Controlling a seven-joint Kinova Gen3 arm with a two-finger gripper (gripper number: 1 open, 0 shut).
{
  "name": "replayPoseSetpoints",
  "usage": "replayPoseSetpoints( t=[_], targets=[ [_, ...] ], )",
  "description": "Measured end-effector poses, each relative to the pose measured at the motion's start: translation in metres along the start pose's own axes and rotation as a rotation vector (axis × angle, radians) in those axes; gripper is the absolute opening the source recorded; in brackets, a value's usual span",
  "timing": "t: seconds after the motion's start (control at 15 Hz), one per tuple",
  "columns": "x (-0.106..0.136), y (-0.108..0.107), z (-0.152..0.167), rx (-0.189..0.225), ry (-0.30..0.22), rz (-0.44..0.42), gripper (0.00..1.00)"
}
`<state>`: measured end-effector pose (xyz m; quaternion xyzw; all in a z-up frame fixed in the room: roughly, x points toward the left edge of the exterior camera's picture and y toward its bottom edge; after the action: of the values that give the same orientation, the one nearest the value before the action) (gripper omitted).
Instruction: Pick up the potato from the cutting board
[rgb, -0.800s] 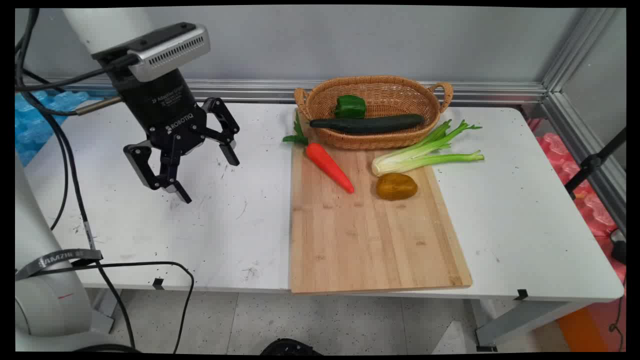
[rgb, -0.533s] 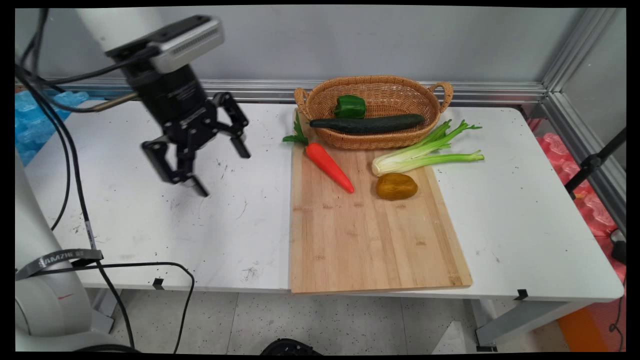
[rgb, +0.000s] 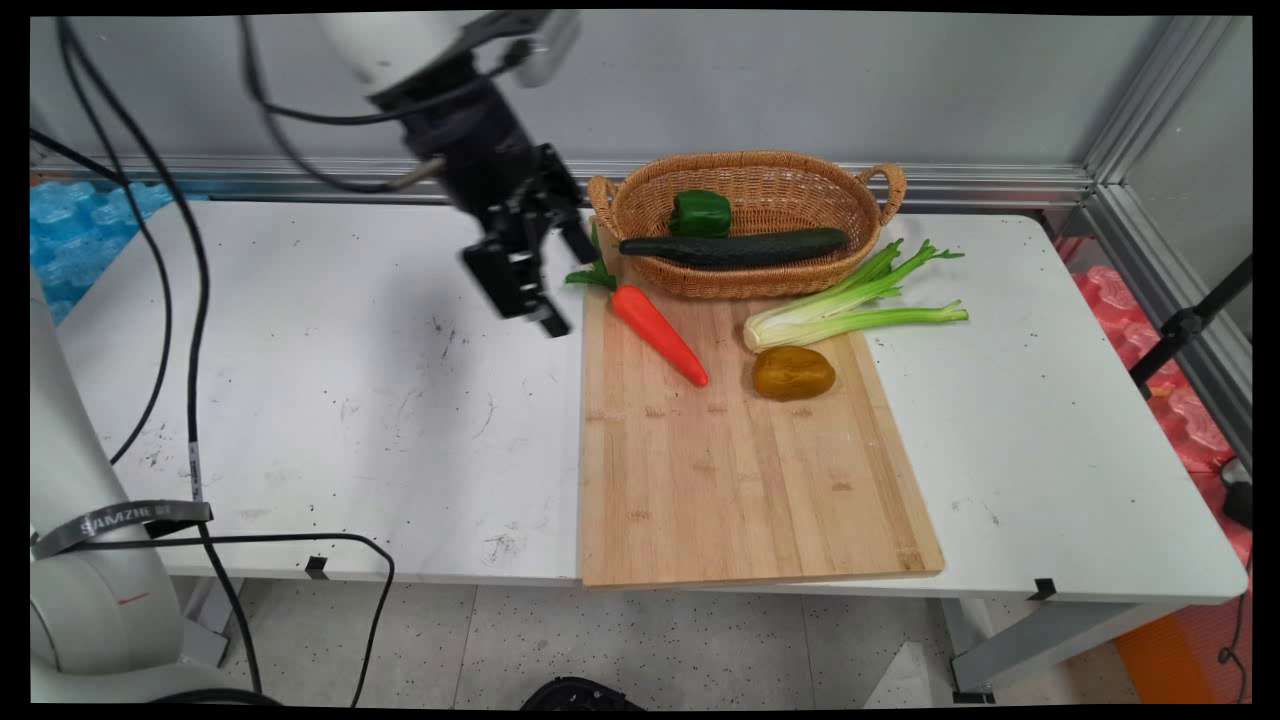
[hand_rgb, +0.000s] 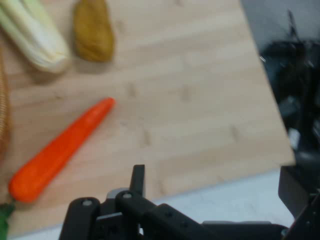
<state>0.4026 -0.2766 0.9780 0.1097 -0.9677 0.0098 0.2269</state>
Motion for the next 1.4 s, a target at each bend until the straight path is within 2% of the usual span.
replayPoseSetpoints(
  t=[0.27,0.53,0.93,1.4],
  targets=[
    [0.023,-0.023,0.031,0.046,0.031,-0.079,1.00],
    [0.039,-0.037,0.059,0.070,0.045,-0.112,1.00],
    [0.067,-0.057,0.117,0.092,0.059,-0.119,1.00],
    [0.087,-0.072,0.181,0.103,0.043,-0.091,1.00]
  ],
)
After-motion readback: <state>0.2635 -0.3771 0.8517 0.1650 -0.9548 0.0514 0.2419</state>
